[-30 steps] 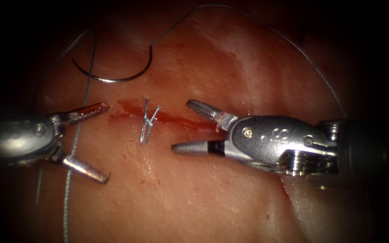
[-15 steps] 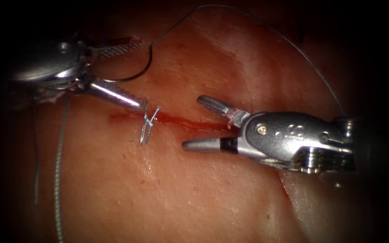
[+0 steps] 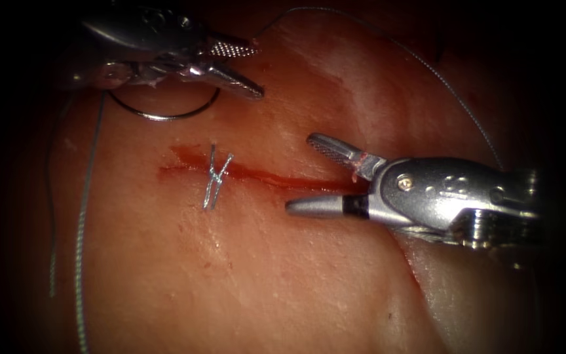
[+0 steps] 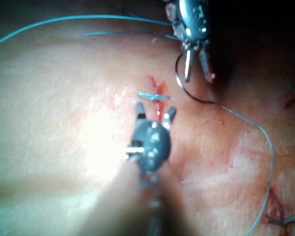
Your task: Wound Closure
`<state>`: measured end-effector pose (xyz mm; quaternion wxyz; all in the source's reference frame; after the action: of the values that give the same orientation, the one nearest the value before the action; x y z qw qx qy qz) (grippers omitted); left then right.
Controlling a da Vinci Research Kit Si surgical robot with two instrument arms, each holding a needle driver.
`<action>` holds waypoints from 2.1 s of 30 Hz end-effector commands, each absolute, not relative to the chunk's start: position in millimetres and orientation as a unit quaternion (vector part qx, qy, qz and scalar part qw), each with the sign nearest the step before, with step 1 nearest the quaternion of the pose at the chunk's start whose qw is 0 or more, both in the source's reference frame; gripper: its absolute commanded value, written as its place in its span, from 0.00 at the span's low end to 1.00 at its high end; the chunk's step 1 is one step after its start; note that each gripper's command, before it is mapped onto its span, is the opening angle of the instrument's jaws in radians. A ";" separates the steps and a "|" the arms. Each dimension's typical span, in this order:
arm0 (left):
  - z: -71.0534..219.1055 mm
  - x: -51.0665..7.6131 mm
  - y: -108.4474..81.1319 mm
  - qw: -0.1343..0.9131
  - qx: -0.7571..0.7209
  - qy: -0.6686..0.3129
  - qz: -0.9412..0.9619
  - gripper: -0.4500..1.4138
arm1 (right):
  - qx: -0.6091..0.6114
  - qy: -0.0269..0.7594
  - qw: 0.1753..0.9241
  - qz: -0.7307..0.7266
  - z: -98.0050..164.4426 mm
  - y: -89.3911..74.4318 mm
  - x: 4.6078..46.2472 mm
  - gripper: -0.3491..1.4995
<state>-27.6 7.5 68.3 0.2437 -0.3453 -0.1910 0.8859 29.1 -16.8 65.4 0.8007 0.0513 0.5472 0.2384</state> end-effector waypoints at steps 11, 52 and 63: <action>72.7 -21.0 5.6 0.207 -0.269 -0.207 0.917 0.48 | 0.052 0.547 0.801 0.237 65.9 -17.0 29.9 0.88; 66.2 -25.9 0.0 0.001 -0.370 0.056 0.927 0.00 | 0.252 0.541 0.622 0.506 67.3 -11.2 27.9 0.76; 64.8 -26.4 -1.3 -0.037 -0.376 0.093 0.921 0.00 | 0.324 0.568 0.570 0.498 69.1 -9.1 29.4 0.82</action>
<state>-25.9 -1.3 64.2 -0.0387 -0.3745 0.0948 0.9216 28.6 -9.0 68.7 0.5672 0.3268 0.5696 0.4970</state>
